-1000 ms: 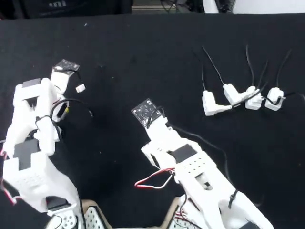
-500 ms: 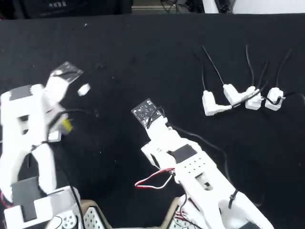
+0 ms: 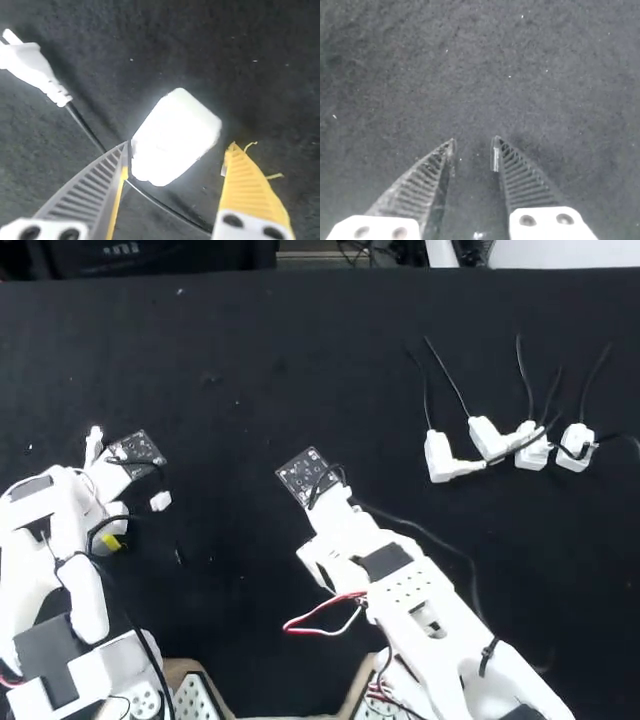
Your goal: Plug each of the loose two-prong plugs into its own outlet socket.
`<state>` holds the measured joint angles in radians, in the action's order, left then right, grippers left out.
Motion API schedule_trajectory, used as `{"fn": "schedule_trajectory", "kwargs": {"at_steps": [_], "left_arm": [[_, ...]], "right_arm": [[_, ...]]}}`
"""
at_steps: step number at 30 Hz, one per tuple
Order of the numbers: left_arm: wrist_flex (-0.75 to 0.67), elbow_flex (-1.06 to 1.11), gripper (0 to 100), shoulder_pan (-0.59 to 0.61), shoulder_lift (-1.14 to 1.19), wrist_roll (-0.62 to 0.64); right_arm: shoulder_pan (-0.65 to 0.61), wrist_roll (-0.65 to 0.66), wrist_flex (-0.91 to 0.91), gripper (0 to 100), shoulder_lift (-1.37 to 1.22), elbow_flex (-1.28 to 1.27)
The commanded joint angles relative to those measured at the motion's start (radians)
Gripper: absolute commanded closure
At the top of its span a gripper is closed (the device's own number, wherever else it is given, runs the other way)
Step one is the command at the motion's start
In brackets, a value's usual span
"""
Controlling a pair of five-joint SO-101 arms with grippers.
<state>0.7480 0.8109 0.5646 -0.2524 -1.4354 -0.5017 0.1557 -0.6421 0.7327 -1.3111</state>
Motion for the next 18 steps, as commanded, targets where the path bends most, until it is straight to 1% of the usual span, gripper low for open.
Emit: {"fn": "schedule_trajectory", "kwargs": {"at_steps": [1,6,8,11,14,16,18], "left_arm": [[-0.028,-0.018,70,-0.012,-0.021,-0.092],[-0.017,-0.12,70,-0.039,0.104,-0.057],[0.018,-0.168,70,-0.039,0.17,-0.06],[0.123,-0.26,70,-0.039,0.238,-0.057],[0.287,-0.361,71,-0.038,0.245,-0.057],[0.39,-0.409,74,-0.039,0.245,-0.064],[0.44,-0.427,84,-0.039,0.247,-0.064]], "right_arm": [[-0.008,-0.003,0.021,88.8,-0.007,0.005],[-0.008,-0.003,0.021,88.8,-0.007,0.005],[-0.008,-0.003,0.02,88.8,-0.007,0.005],[-0.008,-0.003,0.021,88.8,-0.007,0.005],[-0.008,-0.003,0.021,88.8,-0.007,0.004],[-0.008,-0.003,0.021,88.8,-0.007,0.004],[-0.008,-0.003,0.02,88.8,-0.007,0.004]]}}
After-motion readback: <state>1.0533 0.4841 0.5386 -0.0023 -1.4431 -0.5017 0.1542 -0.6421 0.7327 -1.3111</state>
